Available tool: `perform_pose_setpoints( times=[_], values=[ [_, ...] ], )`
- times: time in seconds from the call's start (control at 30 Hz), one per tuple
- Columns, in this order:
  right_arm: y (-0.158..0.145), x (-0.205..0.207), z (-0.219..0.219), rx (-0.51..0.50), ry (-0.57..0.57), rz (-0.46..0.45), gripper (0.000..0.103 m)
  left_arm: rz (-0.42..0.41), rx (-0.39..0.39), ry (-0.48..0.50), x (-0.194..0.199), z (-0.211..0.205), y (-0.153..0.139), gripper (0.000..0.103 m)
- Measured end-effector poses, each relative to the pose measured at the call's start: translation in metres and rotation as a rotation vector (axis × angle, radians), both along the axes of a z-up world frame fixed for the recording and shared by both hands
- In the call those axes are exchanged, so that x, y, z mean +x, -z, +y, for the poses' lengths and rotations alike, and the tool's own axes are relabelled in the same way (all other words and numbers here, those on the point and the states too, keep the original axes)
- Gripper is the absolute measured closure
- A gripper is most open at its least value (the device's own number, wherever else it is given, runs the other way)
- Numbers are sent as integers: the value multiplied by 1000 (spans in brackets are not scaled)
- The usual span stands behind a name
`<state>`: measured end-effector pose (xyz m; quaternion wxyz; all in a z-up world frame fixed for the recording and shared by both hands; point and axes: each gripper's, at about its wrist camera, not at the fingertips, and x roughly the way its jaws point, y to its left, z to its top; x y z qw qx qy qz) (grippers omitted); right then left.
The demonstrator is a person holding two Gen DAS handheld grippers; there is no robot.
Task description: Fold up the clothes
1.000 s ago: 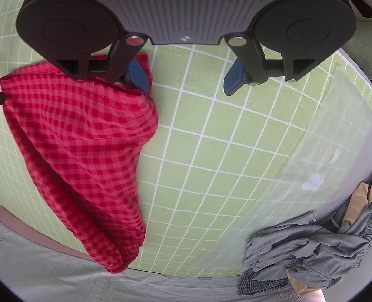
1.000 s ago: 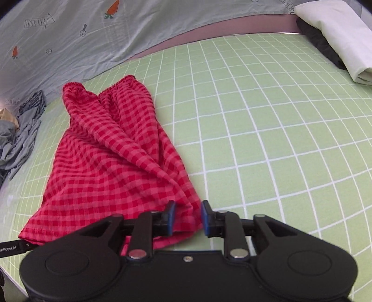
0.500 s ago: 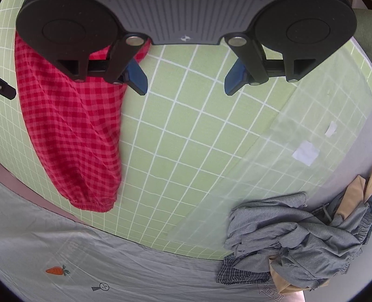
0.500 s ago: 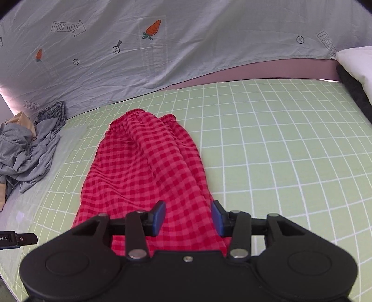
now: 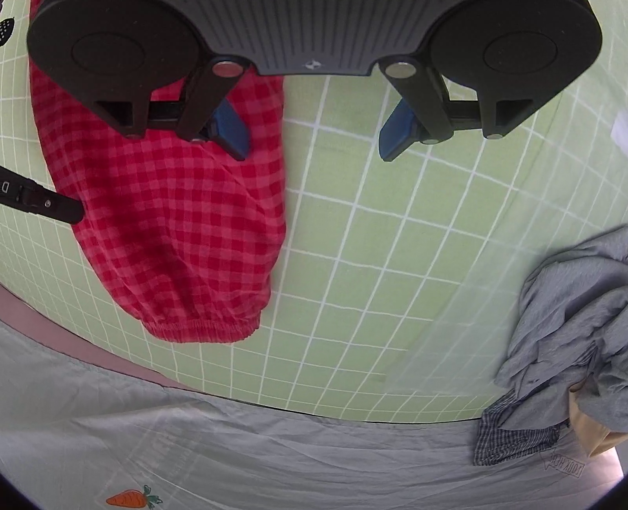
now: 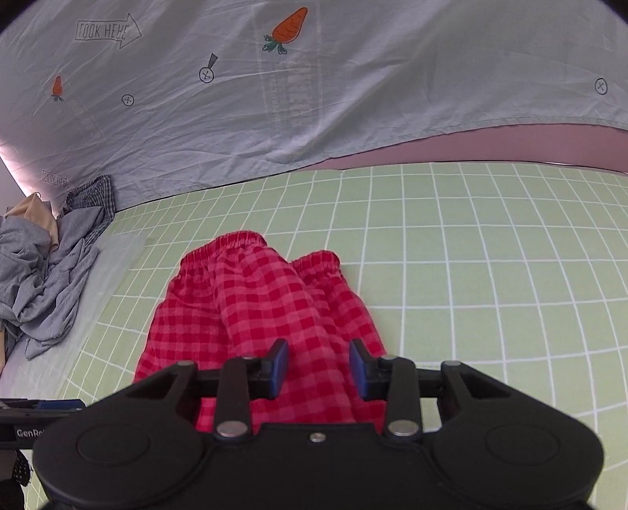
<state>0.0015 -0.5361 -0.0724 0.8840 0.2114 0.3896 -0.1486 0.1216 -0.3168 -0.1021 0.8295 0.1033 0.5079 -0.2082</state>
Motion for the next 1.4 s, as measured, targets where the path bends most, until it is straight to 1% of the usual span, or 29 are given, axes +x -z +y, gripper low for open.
perform_pose_setpoints(
  times=[0.07,0.13,0.2,0.27,0.3,0.4,0.43,0.47,0.5,0.53,0.67,0.77,0.87,1.07,1.2,1.27,1.4],
  values=[
    [8,11,-3,16,-41,12,92,-15,12,15,8,-11,5,29],
    [9,14,-4,-19,-72,-5,102,-42,39,31,15,-20,10,29],
    [2,11,-8,-57,-40,-46,103,-72,72,44,21,-29,15,29],
    [-3,3,-20,-62,61,-88,103,-100,95,46,26,-35,18,28],
    [-2,0,-27,-46,110,-94,103,-101,84,43,28,-36,17,29],
    [10,2,-34,-112,148,-1,99,-103,66,31,29,-36,9,29],
    [10,-1,-33,-148,159,22,91,-103,59,30,26,-35,6,29],
    [8,-9,-33,-142,174,17,79,-100,53,31,23,-33,4,29],
    [6,-18,-34,-132,188,11,73,-94,47,30,19,-30,2,29],
    [4,-29,-33,-108,204,-2,70,-79,42,29,13,-27,2,29],
    [7,-69,-24,-34,215,31,70,-11,40,35,-16,-8,7,29],
    [15,-104,-10,32,225,66,67,0,48,55,-43,11,6,29],
    [22,-137,4,64,239,92,63,26,37,53,-65,33,5,29],
    [24,-170,35,75,218,112,56,64,43,68,-106,64,7,29],
    [25,-191,55,81,204,124,56,100,26,73,-129,79,10,29],
    [26,-202,65,85,197,131,56,102,24,87,-139,82,11,29],
    [24,-205,81,40,145,135,56,102,32,119,-156,87,14,29]
  ],
)
